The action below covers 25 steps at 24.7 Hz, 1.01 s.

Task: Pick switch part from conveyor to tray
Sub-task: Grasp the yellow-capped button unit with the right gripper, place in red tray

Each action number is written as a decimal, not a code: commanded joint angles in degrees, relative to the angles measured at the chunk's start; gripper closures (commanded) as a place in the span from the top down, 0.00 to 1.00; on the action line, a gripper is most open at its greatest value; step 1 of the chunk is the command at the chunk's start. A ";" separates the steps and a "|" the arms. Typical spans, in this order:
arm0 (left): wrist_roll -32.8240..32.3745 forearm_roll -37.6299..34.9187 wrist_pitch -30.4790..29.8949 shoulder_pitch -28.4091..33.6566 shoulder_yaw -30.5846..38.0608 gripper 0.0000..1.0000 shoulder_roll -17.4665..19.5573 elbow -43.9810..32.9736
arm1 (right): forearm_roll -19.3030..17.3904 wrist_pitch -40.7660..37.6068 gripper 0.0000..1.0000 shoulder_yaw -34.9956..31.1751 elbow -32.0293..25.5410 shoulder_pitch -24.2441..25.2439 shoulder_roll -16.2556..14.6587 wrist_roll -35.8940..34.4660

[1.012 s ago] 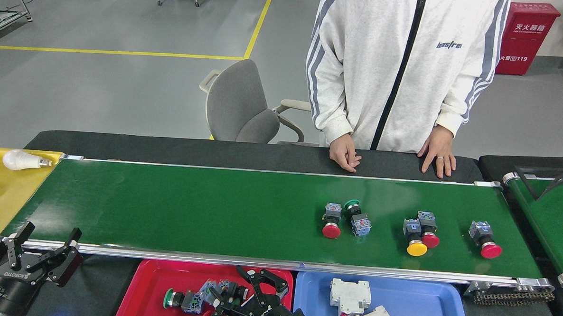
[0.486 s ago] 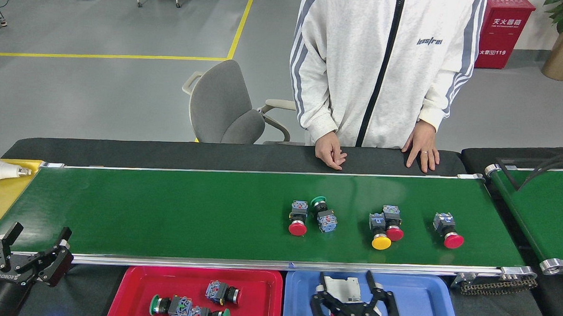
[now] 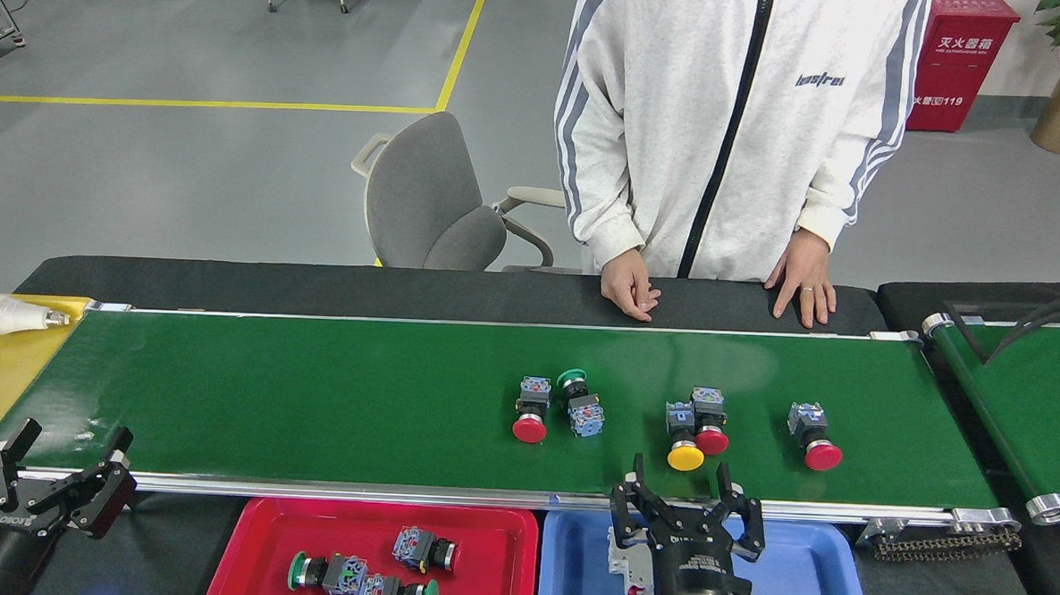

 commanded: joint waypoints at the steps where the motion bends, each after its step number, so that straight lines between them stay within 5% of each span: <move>1: 0.20 0.13 0.06 -0.77 0.37 1.00 0.71 -0.41 | -0.17 0.23 1.00 0.06 0.32 -1.38 0.41 0.25; 16: 0.20 0.05 -0.29 -2.09 -2.71 1.00 0.53 -0.58 | -0.52 -0.47 0.96 0.14 11.39 -10.78 0.67 2.80; 18: 0.20 0.05 -0.29 -2.88 -3.41 1.00 0.44 -0.58 | -0.35 -0.73 0.73 1.11 12.19 -11.31 0.67 3.15; 21: 0.20 0.13 -0.29 -3.06 -4.29 1.00 0.27 -0.67 | 0.00 -1.88 0.10 3.66 12.36 -11.66 0.15 4.82; 22: 0.20 0.13 -0.29 -3.06 -4.38 1.00 0.18 -0.76 | 0.00 -3.02 0.03 4.10 12.19 -11.66 -0.03 5.35; 25: 0.20 0.31 0.06 -3.06 -4.12 1.00 0.09 -1.20 | 0.00 -4.78 0.02 4.71 9.72 -11.13 -0.12 5.26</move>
